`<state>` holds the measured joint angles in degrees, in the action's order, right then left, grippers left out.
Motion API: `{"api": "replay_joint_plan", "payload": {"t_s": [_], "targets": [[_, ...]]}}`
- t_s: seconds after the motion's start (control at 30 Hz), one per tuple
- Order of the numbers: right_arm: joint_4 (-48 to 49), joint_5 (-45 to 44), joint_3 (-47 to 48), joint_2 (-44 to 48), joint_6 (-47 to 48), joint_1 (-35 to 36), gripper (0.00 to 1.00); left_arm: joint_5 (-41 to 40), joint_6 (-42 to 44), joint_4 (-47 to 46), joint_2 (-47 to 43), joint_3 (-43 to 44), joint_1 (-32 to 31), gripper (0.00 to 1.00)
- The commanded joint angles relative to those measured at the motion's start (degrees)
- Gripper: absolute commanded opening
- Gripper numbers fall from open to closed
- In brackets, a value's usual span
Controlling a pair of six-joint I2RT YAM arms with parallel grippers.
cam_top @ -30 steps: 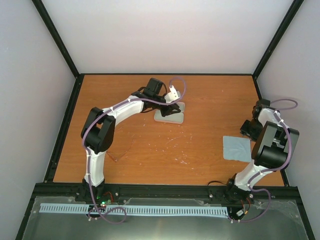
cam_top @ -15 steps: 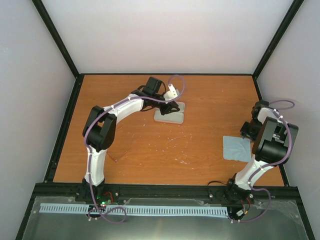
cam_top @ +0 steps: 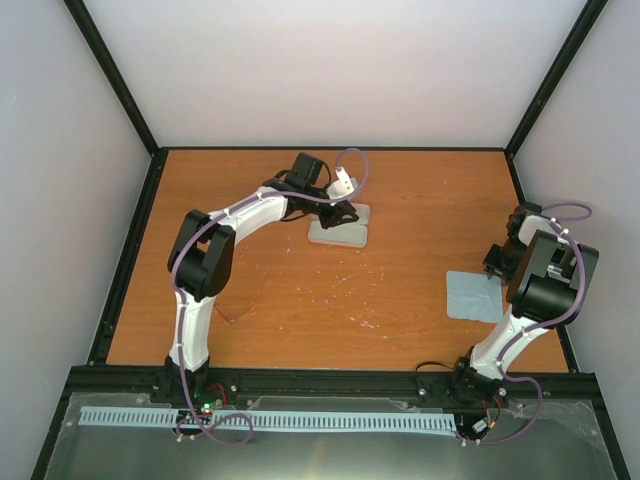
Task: Organize the sunglasses
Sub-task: Move the glasses cleaning cloth to the center of the board.
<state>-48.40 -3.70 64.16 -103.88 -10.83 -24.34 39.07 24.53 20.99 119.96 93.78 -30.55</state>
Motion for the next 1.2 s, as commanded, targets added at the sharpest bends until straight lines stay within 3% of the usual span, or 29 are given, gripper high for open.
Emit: {"api": "replay_joint_plan", "payload": {"t_s": [0.0,0.53,0.57,0.63,0.77,0.83,0.93,1.17], "targets": [[1.7,1.6,0.6,-2.5,0.9,-0.4,0.34,1.1,-0.1,0.8,1.2,2.9,0.3,0.25],[1.4,2.5,-0.6,-2.8,0.9,-0.4,0.12,1.7,1.0,0.8,1.6,2.9,0.4,0.25],[1.3,1.9,-0.5,-2.6,0.7,-0.4,0.12,1.7,1.0,0.9,1.6,2.9,0.4,0.25],[1.3,-0.2,-0.2,-0.9,0.3,-0.4,0.23,1.8,0.8,0.8,1.7,3.1,0.4,0.25],[1.7,-0.4,-0.3,0.6,0.6,-0.4,0.09,2.1,0.8,0.7,1.9,2.9,0.4,0.25],[1.3,0.4,-0.6,-0.3,0.4,-0.5,0.11,2.3,0.8,0.6,1.9,2.8,0.4,0.25],[1.7,0.2,-1.6,0.0,-0.2,-0.4,0.22,2.2,1.1,0.5,1.7,2.7,0.6,0.25],[2.1,-3.4,-1.2,4.6,-1.3,-0.5,0.27,2.3,1.0,0.6,1.6,2.3,0.7,0.25]]}}
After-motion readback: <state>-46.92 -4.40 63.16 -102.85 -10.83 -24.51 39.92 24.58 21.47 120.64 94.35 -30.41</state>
